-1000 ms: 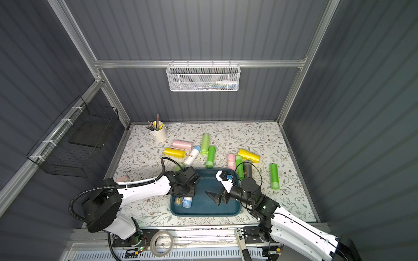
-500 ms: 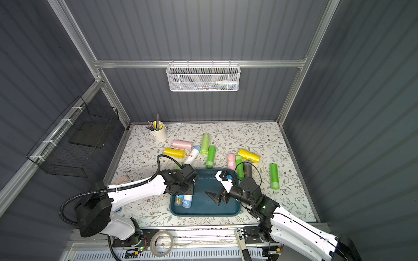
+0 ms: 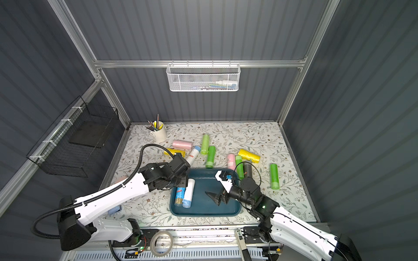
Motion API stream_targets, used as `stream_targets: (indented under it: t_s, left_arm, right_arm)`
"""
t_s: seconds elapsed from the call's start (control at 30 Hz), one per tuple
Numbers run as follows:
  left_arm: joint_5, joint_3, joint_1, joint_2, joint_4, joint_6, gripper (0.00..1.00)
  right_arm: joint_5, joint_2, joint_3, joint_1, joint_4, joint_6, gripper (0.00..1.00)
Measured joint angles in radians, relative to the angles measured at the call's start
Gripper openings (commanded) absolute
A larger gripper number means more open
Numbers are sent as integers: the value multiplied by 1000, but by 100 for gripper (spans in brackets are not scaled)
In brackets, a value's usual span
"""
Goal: Put the roll of trash bags into the storage box
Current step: Place the roll of trash bags in the storage box, then pick up the roll of trash bags from the center of the board.
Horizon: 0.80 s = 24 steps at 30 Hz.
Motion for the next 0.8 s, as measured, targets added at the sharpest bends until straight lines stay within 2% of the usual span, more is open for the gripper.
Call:
stream_targets:
  t_s: [0.03, 0.17, 0.3, 0.47, 0.63, 0.8]
  left_arm:
    - [-9, 6, 22, -5, -16, 14, 62]
    - [-4, -31, 222, -12, -41, 107, 62]
    - [65, -91, 385, -5, -12, 215, 64]
    - [157, -102, 450, 77, 56, 285, 64]
    - [211, -85, 521, 155, 159, 276, 67]
    - [196, 74, 528, 352, 210, 177, 65]
  right_arm:
    - [0, 0, 0, 0, 0, 0, 99]
    - [0, -2, 0, 0, 0, 0, 99]
    - [0, -6, 0, 0, 0, 0, 99]
    - [0, -6, 0, 0, 0, 0, 99]
    - [0, 1, 0, 0, 1, 0, 99]
    - [0, 17, 0, 0, 0, 0, 99]
